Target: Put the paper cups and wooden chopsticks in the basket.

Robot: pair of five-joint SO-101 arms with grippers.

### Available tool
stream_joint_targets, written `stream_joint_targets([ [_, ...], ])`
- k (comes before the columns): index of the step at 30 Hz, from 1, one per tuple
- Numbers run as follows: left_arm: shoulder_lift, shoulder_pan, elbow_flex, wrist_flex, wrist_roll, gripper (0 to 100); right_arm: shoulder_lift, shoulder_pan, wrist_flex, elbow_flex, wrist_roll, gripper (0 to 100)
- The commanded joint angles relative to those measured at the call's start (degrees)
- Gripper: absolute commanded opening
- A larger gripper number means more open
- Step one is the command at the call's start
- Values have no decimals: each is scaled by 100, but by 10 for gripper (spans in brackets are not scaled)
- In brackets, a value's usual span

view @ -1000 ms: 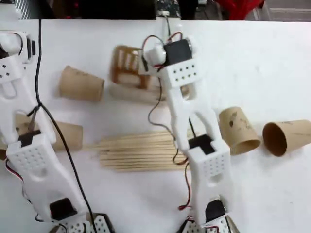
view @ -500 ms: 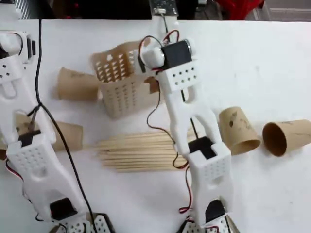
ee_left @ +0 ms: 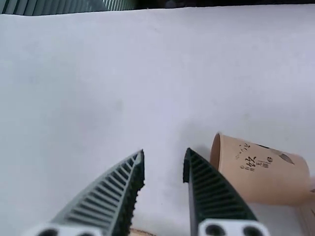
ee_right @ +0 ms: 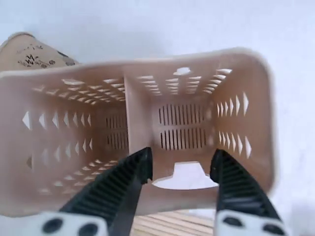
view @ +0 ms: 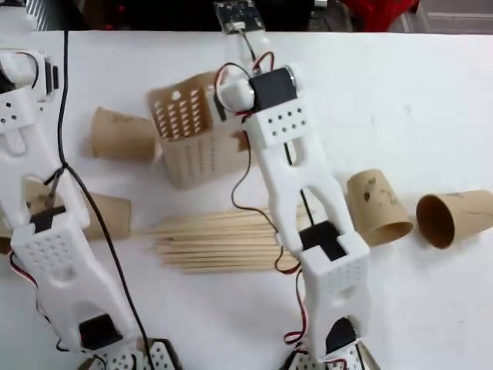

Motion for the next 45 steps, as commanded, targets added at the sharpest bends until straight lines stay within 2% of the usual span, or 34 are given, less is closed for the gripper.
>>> stream_joint_targets([
  [1, -31, 110, -193, 9, -44, 151, -532, 48, -453, -44, 316, 211],
  [4, -31, 119, -202, 0, -44, 151, -1033, -75, -523, -44, 1011, 209],
  [7, -31, 119, -211, 0, -44, 151, -1543, 13, -488, 9, 1345, 209],
  [12, -31, 119, -185, -9, -44, 151, -1675, 567, -470, 62, 1380, 209],
  [23, -31, 92, -167, 18, -44, 151, -136, 840, -558, 281, 1389, 207],
  [25, -31, 92, -167, 18, -44, 151, -4, 866, -505, 281, 1389, 176],
  [30, -31, 101, -158, 26, -44, 151, 84, 1095, -514, 334, 1345, 10],
  [35, -31, 101, -158, 26, -44, 151, 4, 1385, -154, 273, 1327, 16],
  [39, -31, 127, -158, 26, -18, 151, -136, 1323, 541, 62, 1336, 15],
  [45, -31, 171, -158, 26, -18, 151, -699, 1358, 576, 325, 1064, 14],
])
